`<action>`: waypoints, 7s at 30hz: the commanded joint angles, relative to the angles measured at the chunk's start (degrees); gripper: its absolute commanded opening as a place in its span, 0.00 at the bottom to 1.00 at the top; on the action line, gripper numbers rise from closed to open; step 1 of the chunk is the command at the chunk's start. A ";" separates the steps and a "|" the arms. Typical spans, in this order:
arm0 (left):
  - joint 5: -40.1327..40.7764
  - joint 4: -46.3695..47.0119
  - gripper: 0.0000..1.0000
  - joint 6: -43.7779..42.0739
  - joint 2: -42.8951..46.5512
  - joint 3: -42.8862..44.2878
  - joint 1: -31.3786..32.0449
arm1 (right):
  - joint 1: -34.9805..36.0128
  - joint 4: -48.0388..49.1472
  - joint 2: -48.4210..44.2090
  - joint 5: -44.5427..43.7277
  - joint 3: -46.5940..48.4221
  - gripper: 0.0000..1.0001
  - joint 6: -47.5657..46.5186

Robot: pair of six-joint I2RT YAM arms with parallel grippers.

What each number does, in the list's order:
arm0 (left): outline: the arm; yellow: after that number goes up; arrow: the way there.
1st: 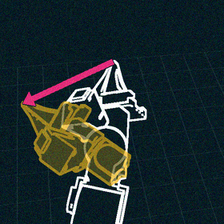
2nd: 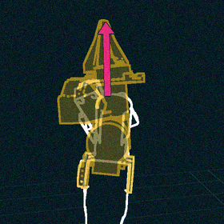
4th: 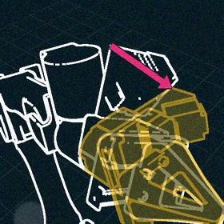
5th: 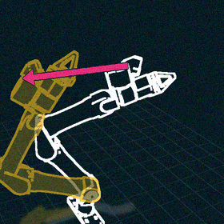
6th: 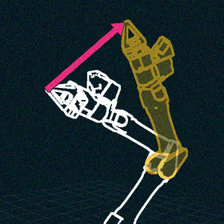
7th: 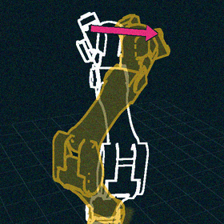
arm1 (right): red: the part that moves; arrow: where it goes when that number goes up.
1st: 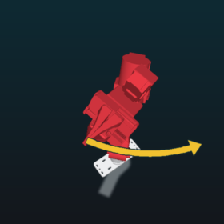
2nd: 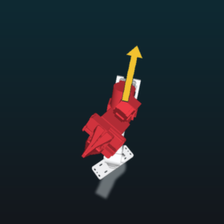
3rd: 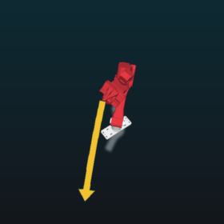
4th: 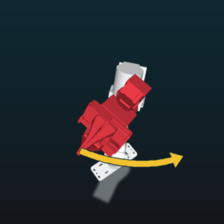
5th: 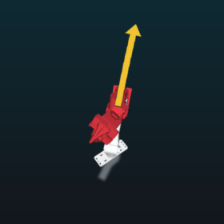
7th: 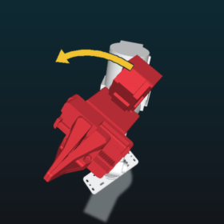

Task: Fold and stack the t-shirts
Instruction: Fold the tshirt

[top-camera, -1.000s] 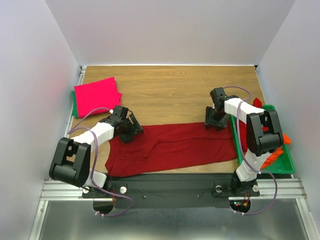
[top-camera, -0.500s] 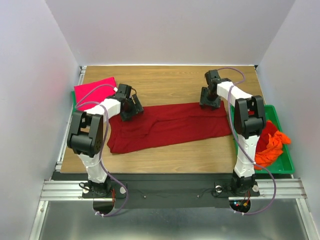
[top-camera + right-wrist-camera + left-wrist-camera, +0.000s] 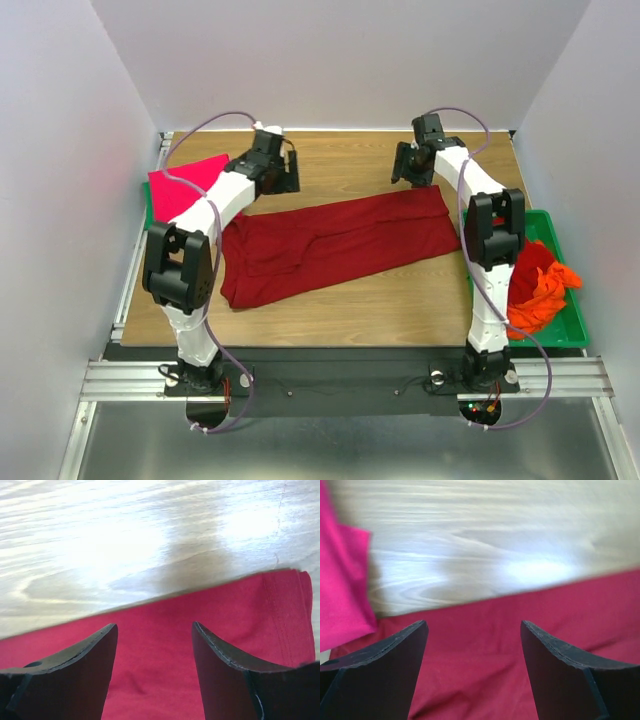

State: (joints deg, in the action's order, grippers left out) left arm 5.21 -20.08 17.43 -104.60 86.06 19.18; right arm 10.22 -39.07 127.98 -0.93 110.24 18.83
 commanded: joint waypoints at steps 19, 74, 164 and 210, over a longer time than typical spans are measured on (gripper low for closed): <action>3.75 -2.34 0.49 -13.04 11.26 -18.74 17.72 | 1.30 5.76 -31.21 1.81 -36.23 0.66 11.75; -22.27 -4.89 0.59 -12.16 0.36 -9.43 -5.56 | 14.13 6.11 -29.37 0.40 -36.67 0.66 16.59; -2.22 -3.74 0.35 -12.16 3.61 -17.42 6.92 | 15.18 6.11 -32.97 1.46 -44.41 0.65 18.08; 6.48 -4.27 0.16 -11.10 1.58 -19.79 12.20 | 15.27 6.11 -30.07 2.60 -42.65 0.65 17.91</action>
State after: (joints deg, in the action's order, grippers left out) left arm 10.35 -23.40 6.04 -103.44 66.00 31.14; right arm 24.84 -34.02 98.06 1.54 65.93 36.36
